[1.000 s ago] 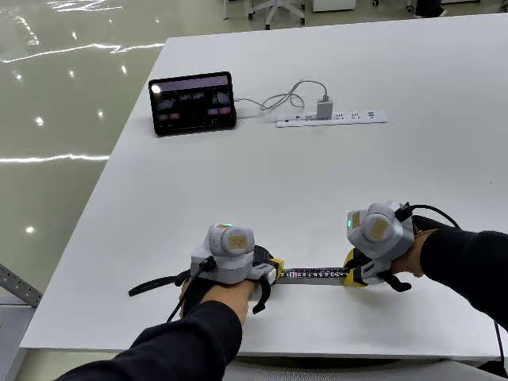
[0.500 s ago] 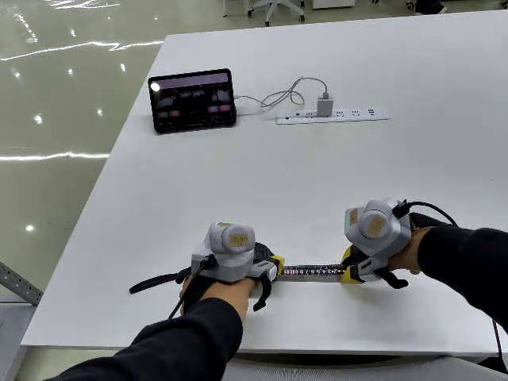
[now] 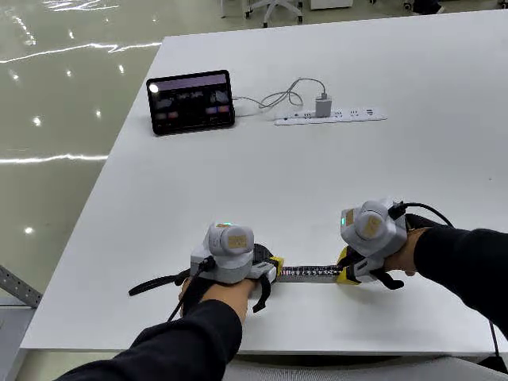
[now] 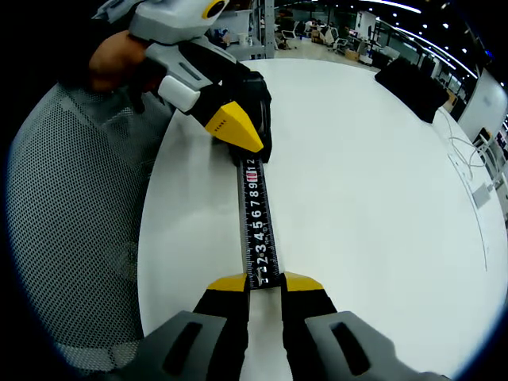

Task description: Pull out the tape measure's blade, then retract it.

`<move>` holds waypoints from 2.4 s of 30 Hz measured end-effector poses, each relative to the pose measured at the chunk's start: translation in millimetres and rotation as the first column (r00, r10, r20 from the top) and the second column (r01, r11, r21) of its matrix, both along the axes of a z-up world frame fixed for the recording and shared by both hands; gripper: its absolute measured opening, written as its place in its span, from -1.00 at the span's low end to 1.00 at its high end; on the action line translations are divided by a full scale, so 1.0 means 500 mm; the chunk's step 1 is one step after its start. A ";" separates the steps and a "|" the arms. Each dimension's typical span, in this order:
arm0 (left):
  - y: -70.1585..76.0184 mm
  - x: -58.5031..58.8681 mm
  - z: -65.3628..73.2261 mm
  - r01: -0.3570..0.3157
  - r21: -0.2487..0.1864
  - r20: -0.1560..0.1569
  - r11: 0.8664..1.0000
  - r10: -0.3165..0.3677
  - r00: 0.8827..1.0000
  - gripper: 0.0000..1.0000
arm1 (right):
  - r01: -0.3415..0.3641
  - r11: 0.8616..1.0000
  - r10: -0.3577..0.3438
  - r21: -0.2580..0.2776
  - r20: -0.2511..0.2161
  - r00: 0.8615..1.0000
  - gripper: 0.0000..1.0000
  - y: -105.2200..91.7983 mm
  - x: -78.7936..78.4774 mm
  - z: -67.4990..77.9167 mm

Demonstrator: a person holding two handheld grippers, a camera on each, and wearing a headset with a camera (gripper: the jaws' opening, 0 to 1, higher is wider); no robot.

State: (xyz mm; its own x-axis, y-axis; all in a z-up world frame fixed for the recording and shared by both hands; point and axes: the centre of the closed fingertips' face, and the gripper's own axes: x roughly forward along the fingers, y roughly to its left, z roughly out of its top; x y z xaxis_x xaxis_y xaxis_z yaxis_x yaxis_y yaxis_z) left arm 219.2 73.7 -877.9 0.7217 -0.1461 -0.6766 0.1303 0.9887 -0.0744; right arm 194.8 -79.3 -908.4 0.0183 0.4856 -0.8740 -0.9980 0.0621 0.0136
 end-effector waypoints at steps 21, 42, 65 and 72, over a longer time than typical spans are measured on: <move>0.000 -0.001 0.001 0.001 -0.001 -0.001 1.000 -0.001 1.000 0.25 | 0.007 1.000 -0.007 0.010 -0.009 1.000 -0.80 0.016 0.003 0.001; 0.000 -0.001 0.000 0.000 -0.002 -0.003 1.000 0.000 1.000 0.25 | 0.014 1.000 -0.013 0.027 -0.009 1.000 -0.80 0.033 0.000 0.002; 0.000 -0.001 0.001 0.001 -0.008 -0.010 1.000 -0.001 1.000 0.24 | 0.002 0.999 -0.002 0.041 0.004 1.000 -0.79 0.047 -0.002 0.004; 0.001 -0.001 0.001 0.000 -0.010 -0.011 1.000 0.000 1.000 0.24 | 0.001 0.999 -0.001 0.054 -0.002 1.000 -0.79 0.054 0.000 0.002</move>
